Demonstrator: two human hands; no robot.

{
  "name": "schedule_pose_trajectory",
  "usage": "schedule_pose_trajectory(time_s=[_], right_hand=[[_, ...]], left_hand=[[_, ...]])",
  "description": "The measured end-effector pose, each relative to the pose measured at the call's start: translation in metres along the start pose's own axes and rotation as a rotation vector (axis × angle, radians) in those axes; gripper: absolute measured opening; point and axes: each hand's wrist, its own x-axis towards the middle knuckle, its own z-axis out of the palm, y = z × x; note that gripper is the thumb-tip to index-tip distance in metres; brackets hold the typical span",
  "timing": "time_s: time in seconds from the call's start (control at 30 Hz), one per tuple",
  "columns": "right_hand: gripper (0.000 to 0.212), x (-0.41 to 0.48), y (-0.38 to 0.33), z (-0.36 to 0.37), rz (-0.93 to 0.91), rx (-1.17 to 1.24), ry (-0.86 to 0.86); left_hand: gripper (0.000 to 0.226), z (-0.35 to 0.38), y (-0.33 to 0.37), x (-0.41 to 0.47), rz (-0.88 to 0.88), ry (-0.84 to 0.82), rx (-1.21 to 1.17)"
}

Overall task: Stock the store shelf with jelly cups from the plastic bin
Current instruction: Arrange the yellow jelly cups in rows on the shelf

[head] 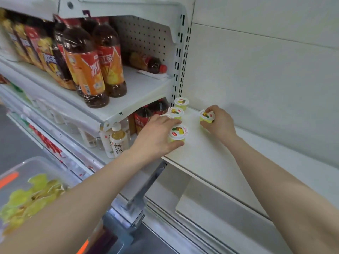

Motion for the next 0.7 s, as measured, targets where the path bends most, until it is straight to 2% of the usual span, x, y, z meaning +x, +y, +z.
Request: schedule_pose_trajectory(time_s=[0.3,0.4,0.47,0.53,0.6,0.7], right_hand=[[0.037,0.027,-0.003,0.019,-0.045,0.037,0.023],[0.046,0.028,-0.003,0.015,-0.058,-0.005,-0.031],[0.055,0.021,-0.002,0.006,-0.13,-0.052,-0.037],[0.051,0.008,-0.005,-0.005,-0.252,-0.031,-0.02],[0.045,-0.01,-0.009,-0.014,-0.327,0.028,-0.069],[0.047,-0.034,-0.014,-0.018,-0.313,0.068,-0.215]], left_hand=[[0.065,0.006,0.001,0.015,-0.033,0.0,0.009],[0.066,0.004,0.003,0.019,-0.026,-0.007,0.021],[0.068,0.003,0.004,0.024,-0.037,-0.015,0.016],[0.068,0.002,0.005,0.029,-0.074,-0.012,-0.031],[0.062,0.003,0.008,0.036,-0.102,0.0,-0.109],[0.052,0.006,0.013,0.049,-0.102,0.0,-0.177]])
